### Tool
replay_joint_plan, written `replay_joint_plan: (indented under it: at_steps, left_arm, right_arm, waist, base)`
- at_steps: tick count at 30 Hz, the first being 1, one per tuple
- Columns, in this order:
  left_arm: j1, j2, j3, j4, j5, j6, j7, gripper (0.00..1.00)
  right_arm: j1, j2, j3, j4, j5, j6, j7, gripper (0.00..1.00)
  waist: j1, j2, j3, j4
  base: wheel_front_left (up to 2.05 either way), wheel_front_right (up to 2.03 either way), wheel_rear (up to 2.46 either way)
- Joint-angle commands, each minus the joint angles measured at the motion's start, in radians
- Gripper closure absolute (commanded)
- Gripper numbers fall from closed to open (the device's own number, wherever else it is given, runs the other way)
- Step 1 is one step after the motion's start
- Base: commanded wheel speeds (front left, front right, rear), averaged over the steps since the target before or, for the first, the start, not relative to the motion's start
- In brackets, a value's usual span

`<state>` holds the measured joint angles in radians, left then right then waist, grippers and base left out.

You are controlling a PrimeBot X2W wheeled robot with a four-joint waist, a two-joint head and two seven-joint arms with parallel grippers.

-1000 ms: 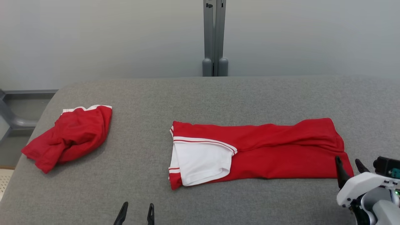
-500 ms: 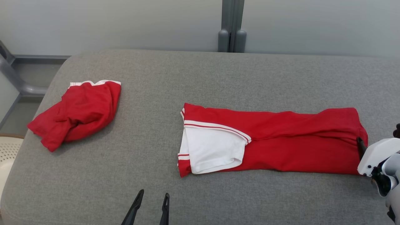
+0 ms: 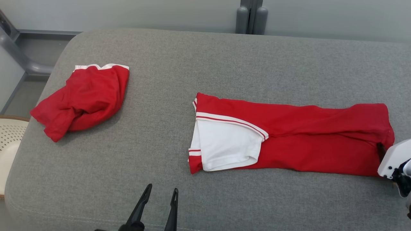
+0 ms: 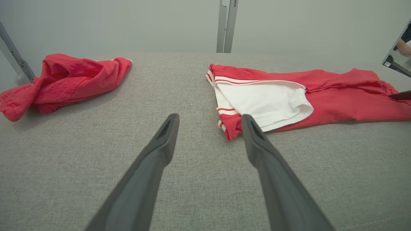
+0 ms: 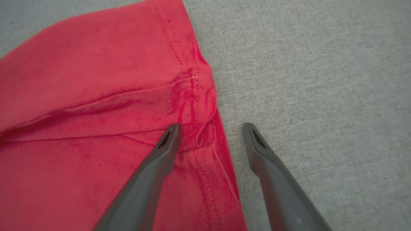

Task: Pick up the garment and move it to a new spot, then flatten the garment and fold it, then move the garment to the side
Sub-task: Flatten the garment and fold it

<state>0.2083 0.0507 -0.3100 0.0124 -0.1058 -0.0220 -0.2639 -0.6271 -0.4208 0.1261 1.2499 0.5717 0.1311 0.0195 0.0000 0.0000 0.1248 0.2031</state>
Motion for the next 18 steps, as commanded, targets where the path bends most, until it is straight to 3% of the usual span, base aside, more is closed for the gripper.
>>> replay_joint_plan:
  at_steps: [1, 2, 3, 4, 5, 11, 18]
  left_arm:
    - [-0.020, 0.000, 0.000, 0.001, 0.003, -0.003, 0.000, 0.00]
    - [-0.025, 0.000, -0.002, 0.001, 0.004, -0.003, 0.000, 0.00]
    - [-0.028, 0.000, -0.003, 0.001, 0.004, -0.003, 0.000, 0.00]
    - [-0.033, 0.000, -0.004, 0.001, 0.004, -0.002, 0.000, 0.00]
    - [-0.037, 0.000, -0.004, 0.000, 0.005, 0.000, 0.000, 0.00]
    - [-0.045, 0.000, -0.004, 0.007, 0.004, 0.009, 0.000, 0.00]
    - [-0.021, 0.000, 0.012, 0.007, 0.013, 0.006, 0.000, 0.00]
  right_arm:
    - [-0.002, -0.002, 0.000, 0.013, 0.008, -0.001, 0.018, 0.00]
    - [0.001, 0.002, -0.001, 0.019, 0.013, -0.001, 0.030, 0.16]
    - [0.002, 0.004, 0.000, 0.021, 0.014, -0.001, 0.036, 0.55]
    - [0.003, 0.009, 0.003, 0.024, 0.016, -0.001, 0.042, 0.86]
    - [0.002, 0.013, 0.007, 0.024, 0.018, -0.001, 0.049, 1.00]
    - [0.004, -0.007, 0.036, -0.006, 0.025, -0.002, 0.034, 1.00]
    - [-0.027, -0.097, 0.080, -0.060, 0.015, -0.002, 0.015, 1.00]
  waist:
    - [0.0000, 0.0000, 0.016, 0.003]
    - [0.0000, 0.0000, 0.022, 0.004]
    - [0.0000, 0.0000, 0.027, 0.004]
    - [0.0000, 0.0000, 0.032, 0.004]
    - [0.0000, 0.0000, 0.036, 0.004]
    - [0.0000, 0.0000, 0.036, -0.012]
    - [0.0000, 0.0000, -0.004, -0.062]
  base:
    - [0.00, 0.00, 0.00]
    - [0.00, 0.00, 0.00]
    - [0.00, 0.00, 0.00]
    - [0.00, 0.00, 0.00]
    - [0.00, 0.00, 0.00]
    - [0.00, 0.00, 0.00]
    - [0.00, 0.00, 0.00]
